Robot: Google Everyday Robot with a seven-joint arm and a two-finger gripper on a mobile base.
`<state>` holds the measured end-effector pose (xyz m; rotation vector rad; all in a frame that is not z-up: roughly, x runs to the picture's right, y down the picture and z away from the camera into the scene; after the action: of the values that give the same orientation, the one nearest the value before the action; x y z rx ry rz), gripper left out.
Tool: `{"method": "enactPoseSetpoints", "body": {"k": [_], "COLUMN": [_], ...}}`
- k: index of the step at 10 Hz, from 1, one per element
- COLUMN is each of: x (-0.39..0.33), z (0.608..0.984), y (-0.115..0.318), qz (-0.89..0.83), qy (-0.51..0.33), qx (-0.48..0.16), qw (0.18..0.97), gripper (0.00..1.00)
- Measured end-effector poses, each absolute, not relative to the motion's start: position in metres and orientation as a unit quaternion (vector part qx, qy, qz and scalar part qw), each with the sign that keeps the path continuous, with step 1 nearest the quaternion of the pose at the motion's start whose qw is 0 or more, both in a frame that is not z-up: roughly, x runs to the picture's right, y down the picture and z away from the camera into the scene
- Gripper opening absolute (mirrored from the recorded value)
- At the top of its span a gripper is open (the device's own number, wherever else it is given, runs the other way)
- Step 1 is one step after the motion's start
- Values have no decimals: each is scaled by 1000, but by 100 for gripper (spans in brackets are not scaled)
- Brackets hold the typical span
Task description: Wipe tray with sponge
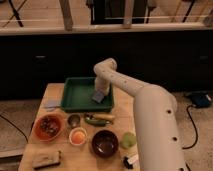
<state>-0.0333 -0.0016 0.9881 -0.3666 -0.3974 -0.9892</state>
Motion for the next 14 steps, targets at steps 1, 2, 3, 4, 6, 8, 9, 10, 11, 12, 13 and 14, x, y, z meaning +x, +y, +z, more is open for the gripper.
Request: {"method": "enactPoseSetpoints", "body": {"k": [1,2,3,4,6,8,9,10,11,12,13,14], "x": [-41,-53,-70,-81,-92,-85,-73,-62,-50,-39,-33,-29], "z": [990,992,992,989,970,955,949,948,949,953,961,968], "y": [-6,-10,-9,-3,24,44,53,55,55,48,40,31], "qz": [-471,-476,-489,-499,-519,-522,-519,-514,-507,-499,-494,-490], "qy": [-189,-193,-203,-212,-232,-240,-240,-237,-232,-221,-212,-205], "qx": [-172,-169,-168,-168,-166,-167,-168,-170,-172,-173,-176,-176], "qw": [844,841,832,823,806,801,803,807,812,820,825,829], "gripper": [0,0,0,0,0,0,0,0,0,0,0,0]}}
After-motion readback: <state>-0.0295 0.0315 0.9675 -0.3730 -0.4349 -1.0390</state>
